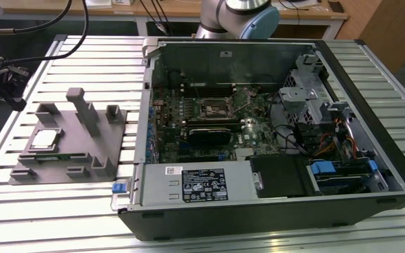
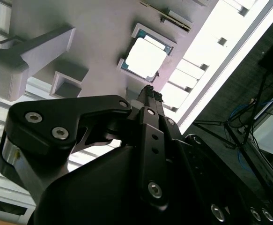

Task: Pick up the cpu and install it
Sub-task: 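Pick up the cpu and move it towards the insertion slot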

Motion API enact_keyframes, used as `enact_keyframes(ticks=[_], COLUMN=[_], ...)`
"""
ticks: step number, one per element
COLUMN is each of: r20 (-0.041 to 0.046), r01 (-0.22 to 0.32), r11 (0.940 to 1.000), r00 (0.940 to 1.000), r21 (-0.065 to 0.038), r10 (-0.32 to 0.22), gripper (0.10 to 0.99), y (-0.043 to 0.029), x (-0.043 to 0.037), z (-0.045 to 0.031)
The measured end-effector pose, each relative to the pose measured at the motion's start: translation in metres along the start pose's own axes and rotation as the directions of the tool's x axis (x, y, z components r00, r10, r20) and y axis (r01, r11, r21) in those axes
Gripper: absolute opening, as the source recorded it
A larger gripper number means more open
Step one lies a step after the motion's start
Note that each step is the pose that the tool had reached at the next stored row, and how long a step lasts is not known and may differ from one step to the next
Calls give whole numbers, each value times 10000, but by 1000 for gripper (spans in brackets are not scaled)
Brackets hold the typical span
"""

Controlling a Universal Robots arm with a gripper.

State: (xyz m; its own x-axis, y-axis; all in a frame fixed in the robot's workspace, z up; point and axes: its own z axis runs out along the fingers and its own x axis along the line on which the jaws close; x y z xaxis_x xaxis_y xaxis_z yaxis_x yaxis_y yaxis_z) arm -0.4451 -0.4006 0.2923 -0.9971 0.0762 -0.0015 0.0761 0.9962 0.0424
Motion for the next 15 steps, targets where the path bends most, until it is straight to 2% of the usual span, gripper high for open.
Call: enact_keyframes(ticks=[15], r20=[0], r01=[0], r11=[10000], r00=[10000], r21=[-2], r10=[0], gripper=[106], y=[-3], x=[0], z=[57])
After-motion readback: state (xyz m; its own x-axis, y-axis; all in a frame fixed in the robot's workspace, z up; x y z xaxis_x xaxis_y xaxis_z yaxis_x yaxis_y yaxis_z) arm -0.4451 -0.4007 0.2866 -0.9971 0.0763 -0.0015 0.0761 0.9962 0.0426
